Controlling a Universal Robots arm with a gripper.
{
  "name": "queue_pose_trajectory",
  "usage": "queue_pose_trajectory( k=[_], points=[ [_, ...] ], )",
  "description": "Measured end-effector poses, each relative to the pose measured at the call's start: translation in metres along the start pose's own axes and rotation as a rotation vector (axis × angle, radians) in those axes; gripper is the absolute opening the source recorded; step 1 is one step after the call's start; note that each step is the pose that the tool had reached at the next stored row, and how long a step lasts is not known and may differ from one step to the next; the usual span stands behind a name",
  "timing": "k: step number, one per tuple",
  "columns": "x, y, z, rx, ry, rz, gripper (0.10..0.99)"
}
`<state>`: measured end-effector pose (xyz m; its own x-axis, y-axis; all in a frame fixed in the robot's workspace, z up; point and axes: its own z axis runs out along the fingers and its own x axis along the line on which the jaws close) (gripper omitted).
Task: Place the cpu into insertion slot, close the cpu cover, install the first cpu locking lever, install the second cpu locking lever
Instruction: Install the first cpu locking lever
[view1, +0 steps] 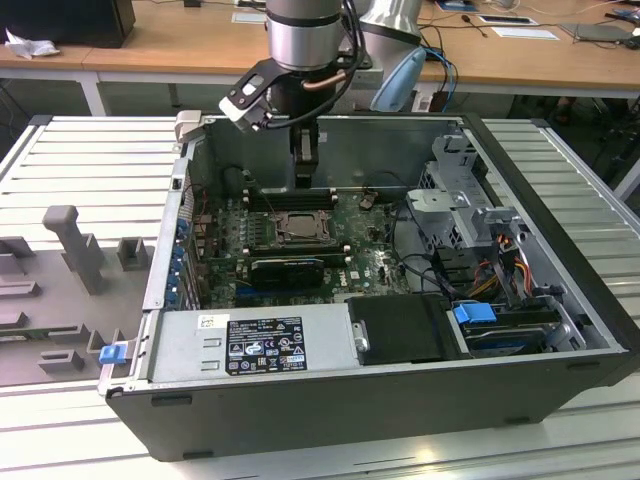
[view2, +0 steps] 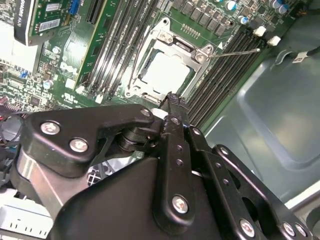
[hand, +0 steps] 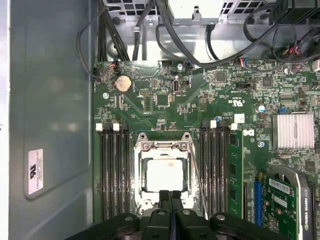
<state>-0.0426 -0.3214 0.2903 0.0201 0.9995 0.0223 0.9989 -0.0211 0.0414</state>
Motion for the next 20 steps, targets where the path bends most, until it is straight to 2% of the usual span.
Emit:
queue_pose_trajectory(
  k=[3,5,8,10,20],
  points=[
    [0.0001,0.0002,-0.0047,0.000,0.0000,0.000,0.106],
    [0.0001,0.0002,-0.0048,0.000,0.0003,-0.006,0.106],
    [0.0001,0.0002,-0.0048,0.001,0.0021,-0.055,0.106],
    [0.0001,0.0002,-0.0045,0.003,0.0060,-0.147,0.106],
    [0.0001,0.0002,-0.0035,0.009,0.0156,-0.380,0.106]
  ],
)
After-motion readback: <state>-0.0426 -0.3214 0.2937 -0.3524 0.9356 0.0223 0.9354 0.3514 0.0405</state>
